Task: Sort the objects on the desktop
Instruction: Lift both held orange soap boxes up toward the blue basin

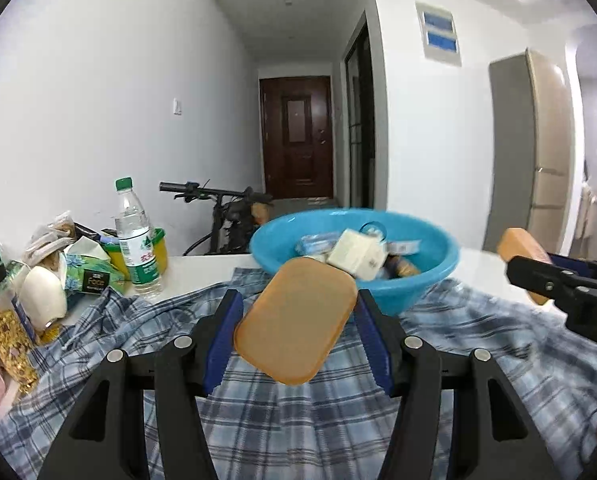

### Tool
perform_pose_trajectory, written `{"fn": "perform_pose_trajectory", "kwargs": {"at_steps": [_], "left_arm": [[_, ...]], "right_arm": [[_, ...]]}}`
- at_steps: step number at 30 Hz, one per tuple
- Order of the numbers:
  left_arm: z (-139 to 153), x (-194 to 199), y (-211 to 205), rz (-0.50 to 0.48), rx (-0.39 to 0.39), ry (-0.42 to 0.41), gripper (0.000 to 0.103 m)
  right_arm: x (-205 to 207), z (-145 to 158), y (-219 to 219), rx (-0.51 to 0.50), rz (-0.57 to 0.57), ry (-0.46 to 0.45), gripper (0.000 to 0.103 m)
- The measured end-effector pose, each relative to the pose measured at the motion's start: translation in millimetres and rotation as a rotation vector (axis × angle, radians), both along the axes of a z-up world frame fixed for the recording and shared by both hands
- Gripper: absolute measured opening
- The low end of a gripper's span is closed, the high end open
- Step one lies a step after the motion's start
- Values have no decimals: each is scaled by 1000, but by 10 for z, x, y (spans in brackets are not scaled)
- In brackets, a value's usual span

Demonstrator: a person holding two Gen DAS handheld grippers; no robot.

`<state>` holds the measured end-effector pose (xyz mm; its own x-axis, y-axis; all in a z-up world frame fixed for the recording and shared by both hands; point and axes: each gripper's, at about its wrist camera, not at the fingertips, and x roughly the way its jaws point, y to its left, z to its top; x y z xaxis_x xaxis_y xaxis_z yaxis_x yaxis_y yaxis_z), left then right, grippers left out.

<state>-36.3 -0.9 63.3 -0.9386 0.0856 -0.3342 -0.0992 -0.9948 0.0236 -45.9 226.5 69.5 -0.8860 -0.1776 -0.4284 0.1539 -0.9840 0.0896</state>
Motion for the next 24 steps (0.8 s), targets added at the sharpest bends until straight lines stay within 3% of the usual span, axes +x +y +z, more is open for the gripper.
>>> {"fn": "perform_pose_trajectory", "kwargs": {"at_steps": [7,16,24], "left_arm": [[104,284,79,-32,20,59,60],[182,504,234,-65,14,90,60],[457,509,223,-65,35,106,60]], "right_arm": [[352,163,-118,38,-2,114,41],[569,148,-116,29,9,134,41],[532,282,-76,26,5,161,41]]}}
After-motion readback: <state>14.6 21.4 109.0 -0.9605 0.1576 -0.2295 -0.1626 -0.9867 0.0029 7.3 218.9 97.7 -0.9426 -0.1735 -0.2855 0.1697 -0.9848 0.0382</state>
